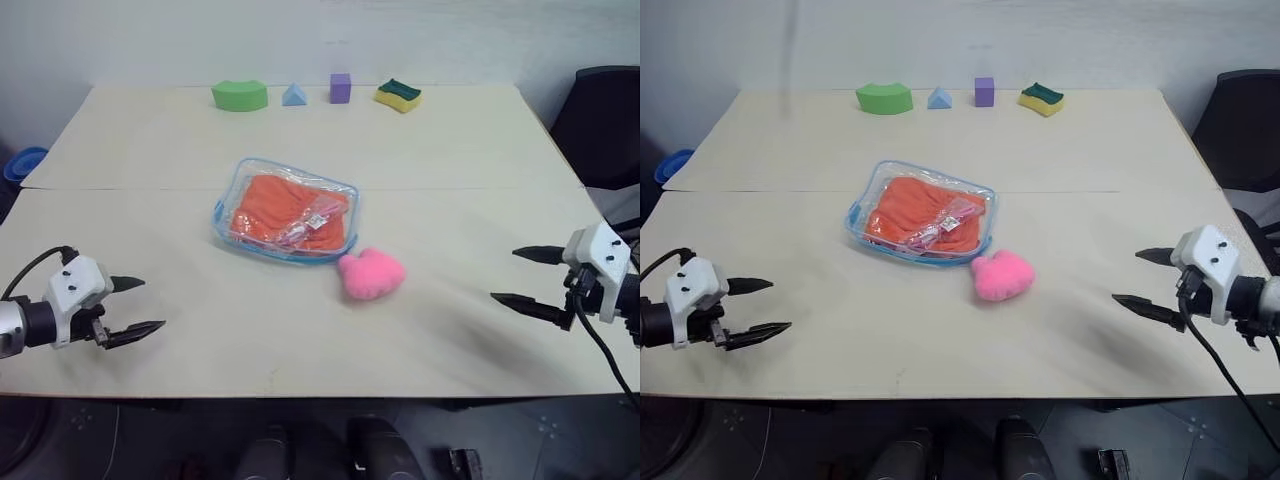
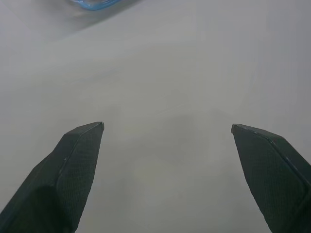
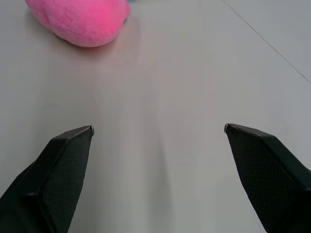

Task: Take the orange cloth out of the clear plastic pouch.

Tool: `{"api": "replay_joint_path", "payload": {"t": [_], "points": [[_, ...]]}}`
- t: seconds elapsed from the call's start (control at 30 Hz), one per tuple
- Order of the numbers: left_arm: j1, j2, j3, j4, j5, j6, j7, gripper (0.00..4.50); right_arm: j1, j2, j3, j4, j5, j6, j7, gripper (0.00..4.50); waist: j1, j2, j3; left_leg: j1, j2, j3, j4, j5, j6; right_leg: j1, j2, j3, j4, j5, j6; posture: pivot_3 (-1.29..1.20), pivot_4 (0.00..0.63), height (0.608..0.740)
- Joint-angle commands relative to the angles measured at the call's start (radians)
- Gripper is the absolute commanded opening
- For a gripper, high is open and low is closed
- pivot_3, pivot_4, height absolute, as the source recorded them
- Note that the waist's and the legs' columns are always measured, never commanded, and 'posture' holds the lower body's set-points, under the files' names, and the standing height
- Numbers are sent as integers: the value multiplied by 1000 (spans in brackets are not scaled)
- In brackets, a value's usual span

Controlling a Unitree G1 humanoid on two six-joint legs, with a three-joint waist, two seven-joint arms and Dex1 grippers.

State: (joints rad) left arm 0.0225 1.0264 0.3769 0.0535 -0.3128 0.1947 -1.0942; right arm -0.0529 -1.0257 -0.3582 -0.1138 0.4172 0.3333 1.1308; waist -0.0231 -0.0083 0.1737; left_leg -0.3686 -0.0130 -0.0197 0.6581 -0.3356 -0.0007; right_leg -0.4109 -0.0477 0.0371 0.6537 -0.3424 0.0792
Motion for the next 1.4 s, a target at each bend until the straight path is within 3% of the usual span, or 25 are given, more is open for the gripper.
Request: {"api": "replay_joint_path", "payload": {"t": [0.03, 0.47, 0.8, 1.07, 1.23, 1.4], "points": [[-2, 12, 9, 8, 14, -38, -7, 4475, 2, 3, -38, -28, 20, 0, -7, 4500, -2, 0, 0, 0, 0, 0, 0, 0, 0, 0, 0, 0, 0, 0, 0, 0, 150, 740], [-28, -44, 14, -47, -30, 38, 39, 4475, -32, 14, -3, -42, 30, 19, -24, 4500, -4, 0, 0, 0, 0, 0, 1, 0, 0, 0, 0, 0, 1, 0, 0, 0, 150, 740], [-152, -96, -31, -176, -136, 221, 88, 4475, -25, 69, 20, -163, 102, 131, -60, 4500, -3, 0, 0, -1, 0, 0, 4, 0, 0, 0, 0, 0, 3, 0, 0, 0, 150, 740], [-485, -284, -222, -300, -234, 530, 284, 4475, -56, 115, 40, -392, 162, 228, -195, 4500, 21, -1, 0, -2, -1, -1, 9, 1, -1, 0, 1, 0, 6, 1, 2, 0, 150, 740], [-750, -416, -451, -121, -53, 578, 408, 4475, -93, 120, 58, -527, 212, 292, -271, 4500, 26, -3, 1, -2, -1, -1, 10, 3, -5, 0, 3, 0, 6, 1, 2, 0, 150, 740], [-916, -547, -556, 130, 63, 517, 457, 4475, -133, 124, 88, -594, 238, 326, -325, 4500, 24, -4, 2, -3, -1, 0, 10, 3, -6, 0, 4, 1, 6, 1, 2, 0, 150, 740]]}}
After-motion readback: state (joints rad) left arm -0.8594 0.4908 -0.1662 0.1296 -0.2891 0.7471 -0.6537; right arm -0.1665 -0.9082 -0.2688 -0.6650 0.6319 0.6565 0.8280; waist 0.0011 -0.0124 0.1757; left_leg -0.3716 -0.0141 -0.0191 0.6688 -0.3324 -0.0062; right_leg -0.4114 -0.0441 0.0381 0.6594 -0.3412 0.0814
